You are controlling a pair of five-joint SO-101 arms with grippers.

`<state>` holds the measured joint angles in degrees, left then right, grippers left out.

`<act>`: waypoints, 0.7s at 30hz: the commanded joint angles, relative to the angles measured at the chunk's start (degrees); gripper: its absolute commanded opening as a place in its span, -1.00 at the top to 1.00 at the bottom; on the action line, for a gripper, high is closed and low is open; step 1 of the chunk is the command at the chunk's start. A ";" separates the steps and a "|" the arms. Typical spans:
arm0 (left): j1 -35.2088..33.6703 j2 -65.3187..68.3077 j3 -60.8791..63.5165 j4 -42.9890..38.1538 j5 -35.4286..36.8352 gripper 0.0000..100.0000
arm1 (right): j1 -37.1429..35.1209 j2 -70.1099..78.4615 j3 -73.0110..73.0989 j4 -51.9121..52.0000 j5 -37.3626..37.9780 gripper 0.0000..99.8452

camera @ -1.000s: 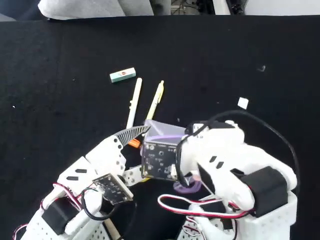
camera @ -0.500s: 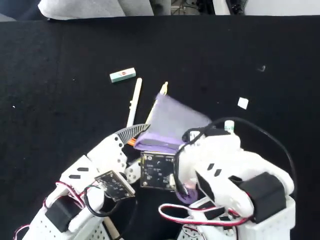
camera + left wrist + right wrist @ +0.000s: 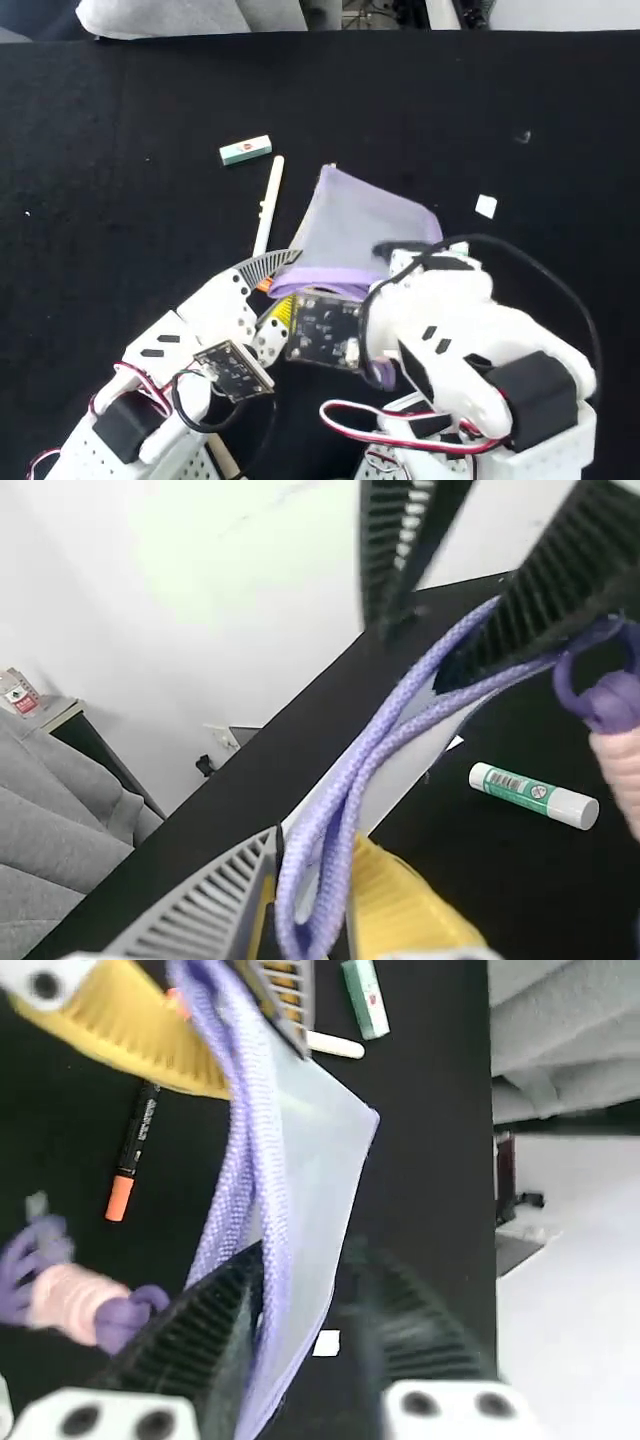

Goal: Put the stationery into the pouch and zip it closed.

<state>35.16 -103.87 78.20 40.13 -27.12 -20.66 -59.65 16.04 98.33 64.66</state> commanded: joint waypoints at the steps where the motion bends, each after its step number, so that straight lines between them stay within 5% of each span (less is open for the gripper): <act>1: -0.66 -0.62 -0.84 -1.49 0.26 0.91 | 1.05 -0.75 -6.55 2.20 -0.26 0.45; 14: -7.16 -0.62 -3.74 -1.85 10.37 0.91 | 2.55 -0.92 -19.74 2.90 -3.08 0.45; 21: -13.93 -0.70 -6.81 -1.67 13.71 0.91 | 3.69 -7.78 -10.42 2.64 -2.73 0.45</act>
<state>23.56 -103.87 76.53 40.13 -14.99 -17.14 -65.19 1.27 99.47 62.46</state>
